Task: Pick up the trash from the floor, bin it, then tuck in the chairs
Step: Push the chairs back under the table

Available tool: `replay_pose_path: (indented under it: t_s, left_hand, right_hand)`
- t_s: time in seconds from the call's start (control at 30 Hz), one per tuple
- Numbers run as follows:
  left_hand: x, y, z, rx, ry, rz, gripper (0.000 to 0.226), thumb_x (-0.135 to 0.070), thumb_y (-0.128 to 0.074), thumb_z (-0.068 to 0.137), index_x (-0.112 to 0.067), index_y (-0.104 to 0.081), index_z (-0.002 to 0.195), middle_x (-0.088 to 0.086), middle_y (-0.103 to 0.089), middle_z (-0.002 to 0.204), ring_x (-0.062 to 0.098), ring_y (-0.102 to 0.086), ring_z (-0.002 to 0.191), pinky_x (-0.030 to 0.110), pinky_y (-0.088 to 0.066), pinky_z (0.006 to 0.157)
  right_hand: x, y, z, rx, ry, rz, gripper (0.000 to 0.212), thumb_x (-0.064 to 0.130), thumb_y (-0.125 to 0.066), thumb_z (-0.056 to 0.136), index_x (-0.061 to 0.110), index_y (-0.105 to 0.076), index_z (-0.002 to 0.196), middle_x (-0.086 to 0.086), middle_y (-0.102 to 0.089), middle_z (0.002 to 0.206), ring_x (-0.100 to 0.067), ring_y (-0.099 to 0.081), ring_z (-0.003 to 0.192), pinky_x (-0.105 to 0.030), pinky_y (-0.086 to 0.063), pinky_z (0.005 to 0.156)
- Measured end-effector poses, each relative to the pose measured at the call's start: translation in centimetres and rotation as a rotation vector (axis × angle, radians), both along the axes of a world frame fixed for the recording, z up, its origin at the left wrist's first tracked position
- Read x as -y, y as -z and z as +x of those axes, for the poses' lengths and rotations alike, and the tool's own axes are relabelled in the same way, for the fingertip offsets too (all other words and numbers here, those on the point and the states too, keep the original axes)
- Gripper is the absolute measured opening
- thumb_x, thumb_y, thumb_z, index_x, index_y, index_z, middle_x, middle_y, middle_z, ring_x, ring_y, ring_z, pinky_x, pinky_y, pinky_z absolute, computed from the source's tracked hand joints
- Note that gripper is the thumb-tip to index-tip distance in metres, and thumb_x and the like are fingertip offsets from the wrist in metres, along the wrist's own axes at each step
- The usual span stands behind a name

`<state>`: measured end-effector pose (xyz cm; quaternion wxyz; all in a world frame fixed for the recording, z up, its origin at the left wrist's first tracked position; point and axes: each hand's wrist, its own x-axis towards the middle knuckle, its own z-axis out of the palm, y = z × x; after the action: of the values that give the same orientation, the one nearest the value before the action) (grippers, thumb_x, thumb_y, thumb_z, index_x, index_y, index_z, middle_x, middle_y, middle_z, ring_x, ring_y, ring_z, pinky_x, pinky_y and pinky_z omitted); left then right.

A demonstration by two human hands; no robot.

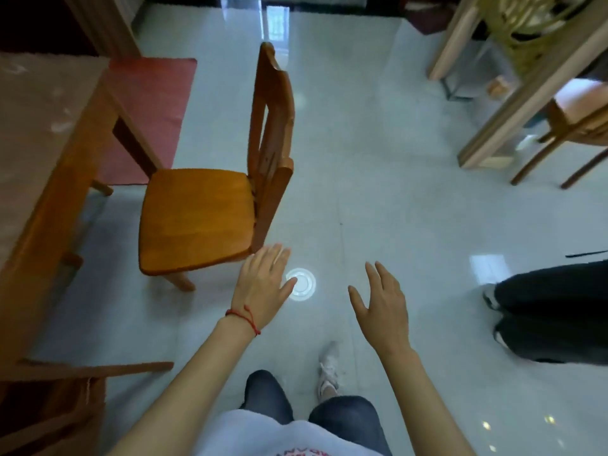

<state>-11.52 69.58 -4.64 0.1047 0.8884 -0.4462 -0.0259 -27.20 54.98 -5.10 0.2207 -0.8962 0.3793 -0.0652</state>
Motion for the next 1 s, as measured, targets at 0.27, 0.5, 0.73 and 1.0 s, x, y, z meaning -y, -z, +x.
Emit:
replay_pose_path:
  t_s: [0.27, 0.5, 0.73, 1.0]
  left_hand:
    - [8.1, 0.2, -2.6, -0.033, 0.223, -0.056, 0.053, -0.04, -0.041, 0.081, -0.001, -0.061, 0.113, 0.019, -0.066, 0.111, 0.036, -0.063, 0.102, 0.046, -0.051, 0.081]
    - [17.0, 0.7, -4.5, -0.026, 0.254, -0.078, 0.053, -0.04, -0.041, 0.082, -0.002, -0.06, 0.113, 0.018, -0.065, 0.113, 0.035, -0.062, 0.103, 0.044, -0.051, 0.083]
    - [25.1, 0.1, -5.6, -0.007, 0.208, -0.022, 0.054, -0.041, -0.039, 0.082, -0.002, -0.06, 0.113, 0.018, -0.065, 0.112, 0.035, -0.062, 0.103, 0.044, -0.051, 0.082]
    - [32.8, 0.6, -2.8, -0.016, 0.149, 0.078, 0.061, -0.048, -0.029, 0.087, -0.003, -0.059, 0.116, 0.017, -0.064, 0.116, 0.035, -0.061, 0.107, 0.047, -0.051, 0.083]
  right_hand:
    - [4.1, 0.3, -6.5, 0.024, 0.235, -0.05, 0.053, 0.03, -0.059, 0.086, 0.003, -0.048, 0.13, -0.021, -0.051, 0.134, -0.037, -0.049, 0.123, -0.048, -0.042, 0.097]
    - [11.8, 0.2, -9.1, 0.025, 0.247, -0.097, 0.053, 0.034, -0.054, 0.085, 0.004, -0.05, 0.128, -0.021, -0.054, 0.13, -0.036, -0.053, 0.119, -0.046, -0.045, 0.095]
    - [21.2, 0.2, -10.0, 0.01, 0.173, -0.126, 0.052, 0.03, -0.062, 0.085, 0.005, -0.049, 0.128, -0.021, -0.053, 0.132, -0.036, -0.051, 0.12, -0.046, -0.045, 0.095]
    - [30.9, 1.0, -7.0, -0.01, 0.134, -0.109, 0.053, 0.032, -0.062, 0.085, 0.005, -0.049, 0.129, -0.021, -0.052, 0.133, -0.037, -0.05, 0.122, -0.048, -0.043, 0.097]
